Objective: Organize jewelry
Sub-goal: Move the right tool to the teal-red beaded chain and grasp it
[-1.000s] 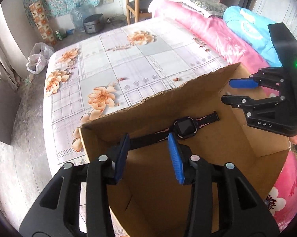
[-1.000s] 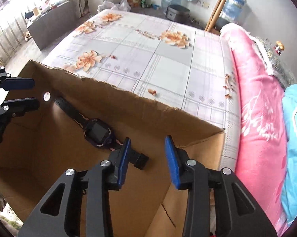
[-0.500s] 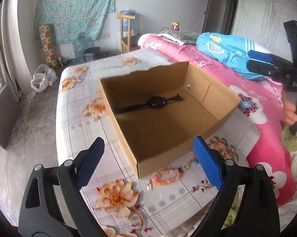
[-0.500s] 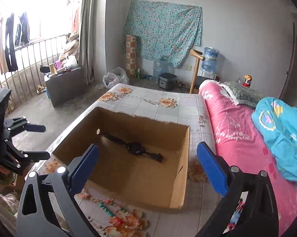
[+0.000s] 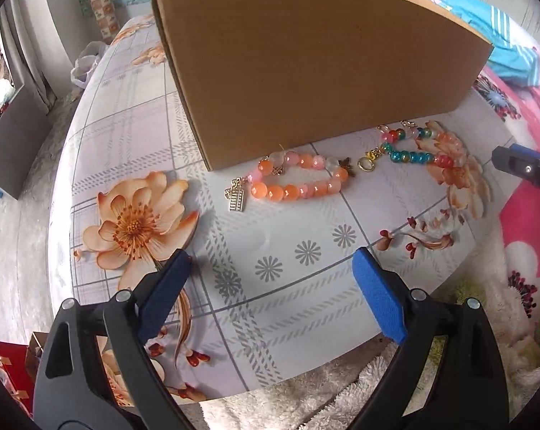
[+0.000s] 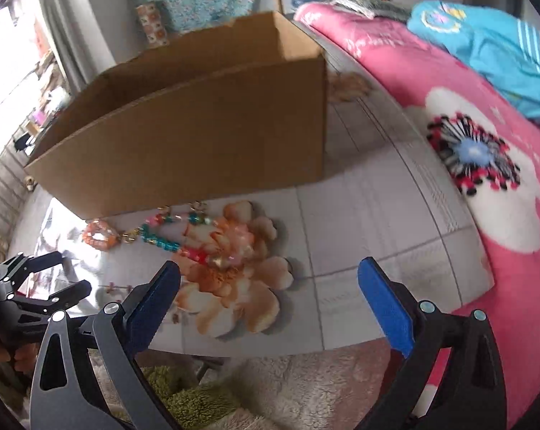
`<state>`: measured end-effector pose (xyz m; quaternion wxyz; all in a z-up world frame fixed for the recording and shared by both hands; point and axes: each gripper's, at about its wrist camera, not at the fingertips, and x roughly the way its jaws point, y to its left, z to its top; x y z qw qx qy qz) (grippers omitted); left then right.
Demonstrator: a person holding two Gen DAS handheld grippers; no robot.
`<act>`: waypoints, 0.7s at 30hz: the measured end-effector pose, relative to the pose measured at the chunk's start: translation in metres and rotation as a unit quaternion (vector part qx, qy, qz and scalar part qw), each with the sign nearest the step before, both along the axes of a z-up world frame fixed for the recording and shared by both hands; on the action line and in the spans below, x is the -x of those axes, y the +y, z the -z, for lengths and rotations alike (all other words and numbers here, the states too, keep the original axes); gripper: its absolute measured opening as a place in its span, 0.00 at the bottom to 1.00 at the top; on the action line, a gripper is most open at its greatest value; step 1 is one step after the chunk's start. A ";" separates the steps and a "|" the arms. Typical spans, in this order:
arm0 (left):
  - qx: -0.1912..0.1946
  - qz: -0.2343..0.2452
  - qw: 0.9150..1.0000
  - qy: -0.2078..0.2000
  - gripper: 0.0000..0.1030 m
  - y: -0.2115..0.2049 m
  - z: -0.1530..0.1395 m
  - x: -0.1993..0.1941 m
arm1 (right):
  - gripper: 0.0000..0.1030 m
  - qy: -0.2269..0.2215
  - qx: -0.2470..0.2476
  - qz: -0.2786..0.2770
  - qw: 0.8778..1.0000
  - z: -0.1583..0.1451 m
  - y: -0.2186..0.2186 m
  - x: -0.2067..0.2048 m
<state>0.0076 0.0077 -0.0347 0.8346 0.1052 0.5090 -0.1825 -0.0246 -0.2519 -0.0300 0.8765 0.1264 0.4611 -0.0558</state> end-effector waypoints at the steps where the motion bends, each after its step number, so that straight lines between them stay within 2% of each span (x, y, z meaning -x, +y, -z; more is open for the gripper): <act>1: -0.007 0.000 1.000 -0.006 0.90 -0.002 0.001 0.001 | 0.94 0.005 -0.001 0.013 1.000 0.007 -0.006 -0.001; 4: 0.002 -0.012 1.000 -0.010 0.92 -0.001 0.004 0.001 | 0.94 0.012 0.009 0.036 0.999 0.018 -0.016 -0.003; 7: 0.004 -0.014 1.000 -0.018 0.93 -0.001 0.005 0.004 | 0.94 0.009 0.036 0.029 0.999 0.021 -0.013 -0.005; 11: 0.002 -0.018 1.000 -0.017 0.93 -0.003 0.006 0.004 | 0.94 0.032 0.085 0.012 0.996 0.028 0.000 -0.009; 17: 0.005 -0.020 1.000 -0.018 0.93 -0.001 0.005 0.004 | 0.94 0.016 0.078 -0.002 0.997 0.029 0.000 0.000; 21: 0.007 -0.021 0.999 -0.023 0.93 -0.002 0.005 0.004 | 0.94 0.001 0.082 -0.002 0.997 0.012 0.005 0.008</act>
